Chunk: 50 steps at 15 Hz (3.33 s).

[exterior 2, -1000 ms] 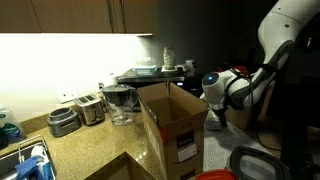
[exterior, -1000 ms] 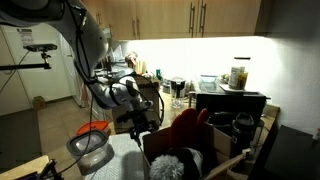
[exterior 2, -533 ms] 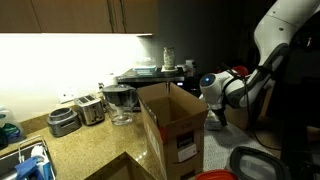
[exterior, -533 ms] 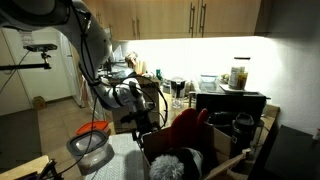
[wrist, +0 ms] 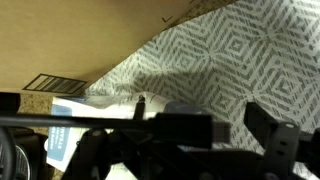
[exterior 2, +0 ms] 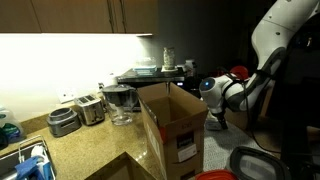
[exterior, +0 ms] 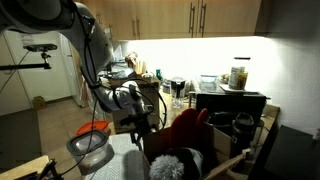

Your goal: Put the carton in the brown box.

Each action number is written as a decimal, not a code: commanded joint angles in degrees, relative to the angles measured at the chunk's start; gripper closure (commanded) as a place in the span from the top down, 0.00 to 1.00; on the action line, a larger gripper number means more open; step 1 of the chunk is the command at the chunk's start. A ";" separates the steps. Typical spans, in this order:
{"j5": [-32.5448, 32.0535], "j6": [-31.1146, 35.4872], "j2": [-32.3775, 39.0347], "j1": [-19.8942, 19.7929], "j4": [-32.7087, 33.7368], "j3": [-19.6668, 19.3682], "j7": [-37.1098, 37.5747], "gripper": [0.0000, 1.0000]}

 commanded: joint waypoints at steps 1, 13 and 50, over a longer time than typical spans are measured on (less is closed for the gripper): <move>-2.49 2.26 0.34 0.84 -0.02 -0.42 0.82 1.00; -14.12 5.76 4.36 1.89 1.09 -2.53 17.73 1.00; -10.43 9.49 3.58 1.07 -0.85 -3.08 23.20 0.15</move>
